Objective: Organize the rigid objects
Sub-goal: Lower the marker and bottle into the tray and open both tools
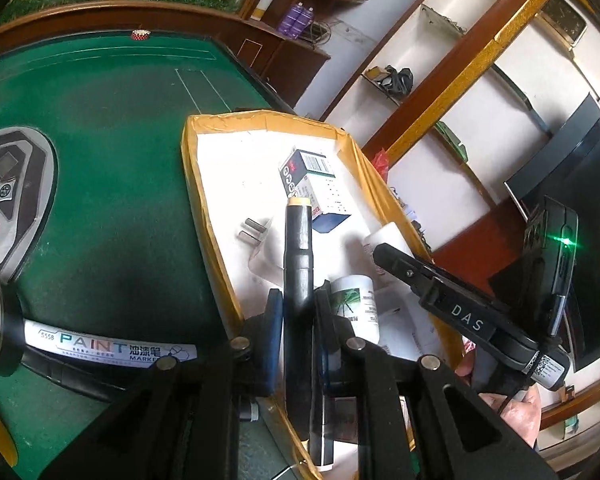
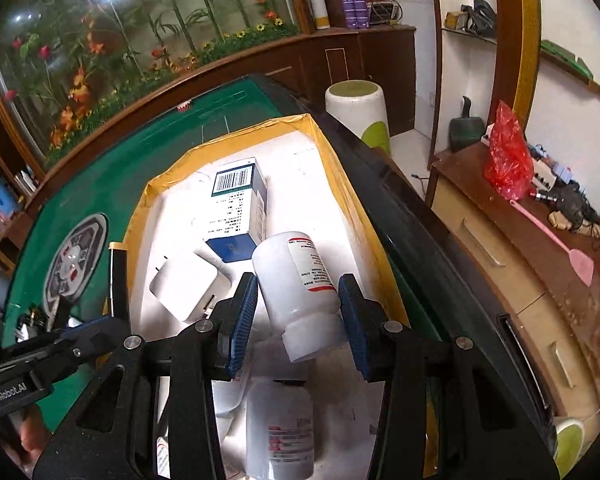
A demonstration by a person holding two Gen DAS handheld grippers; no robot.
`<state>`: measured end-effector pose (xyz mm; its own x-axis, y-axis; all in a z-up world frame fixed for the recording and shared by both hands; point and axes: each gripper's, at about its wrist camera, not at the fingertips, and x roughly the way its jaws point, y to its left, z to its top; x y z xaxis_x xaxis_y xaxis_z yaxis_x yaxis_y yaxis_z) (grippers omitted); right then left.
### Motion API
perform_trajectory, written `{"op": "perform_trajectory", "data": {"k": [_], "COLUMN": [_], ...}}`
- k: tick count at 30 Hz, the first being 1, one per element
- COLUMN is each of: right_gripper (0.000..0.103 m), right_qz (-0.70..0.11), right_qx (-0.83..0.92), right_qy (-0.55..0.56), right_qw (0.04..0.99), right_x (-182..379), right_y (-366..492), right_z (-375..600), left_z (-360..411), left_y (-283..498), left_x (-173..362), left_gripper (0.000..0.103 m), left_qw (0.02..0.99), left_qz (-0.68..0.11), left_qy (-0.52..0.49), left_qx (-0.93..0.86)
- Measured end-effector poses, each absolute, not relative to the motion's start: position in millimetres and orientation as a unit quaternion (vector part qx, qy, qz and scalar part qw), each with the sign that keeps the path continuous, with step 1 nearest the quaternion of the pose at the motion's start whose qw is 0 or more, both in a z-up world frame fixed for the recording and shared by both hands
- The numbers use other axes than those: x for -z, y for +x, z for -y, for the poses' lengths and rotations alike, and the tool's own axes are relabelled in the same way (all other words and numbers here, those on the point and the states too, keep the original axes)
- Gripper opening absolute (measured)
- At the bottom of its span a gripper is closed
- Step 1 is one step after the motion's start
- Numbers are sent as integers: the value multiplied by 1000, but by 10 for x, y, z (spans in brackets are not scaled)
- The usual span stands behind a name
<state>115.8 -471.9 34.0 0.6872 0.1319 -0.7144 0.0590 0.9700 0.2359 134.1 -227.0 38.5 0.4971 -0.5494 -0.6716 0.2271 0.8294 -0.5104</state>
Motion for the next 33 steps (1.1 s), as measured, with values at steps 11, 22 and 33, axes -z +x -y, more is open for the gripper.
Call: {"op": "perform_trajectory", "data": {"k": [11,22,33], "right_gripper": [43,43,43], "right_qz": [-402,-340,-316], "right_qx": [-12,-20,-62], "right_qy": [99,135,171], "right_qw": [910,930,931], "right_x": [-344,-622,-675], "right_y": [1155,642,143], "right_z": [4641,4575,4314], "left_z": [2334,2277,2135], "left_y": [1317,1208,961], "left_x": [-374,-494,-660], "left_gripper": [15,17,39], "left_qw": [845,847,862], "left_qz": [-446,-437,-411], "left_qy": [-181,-191,-187], "left_qx": [233,234,229]}}
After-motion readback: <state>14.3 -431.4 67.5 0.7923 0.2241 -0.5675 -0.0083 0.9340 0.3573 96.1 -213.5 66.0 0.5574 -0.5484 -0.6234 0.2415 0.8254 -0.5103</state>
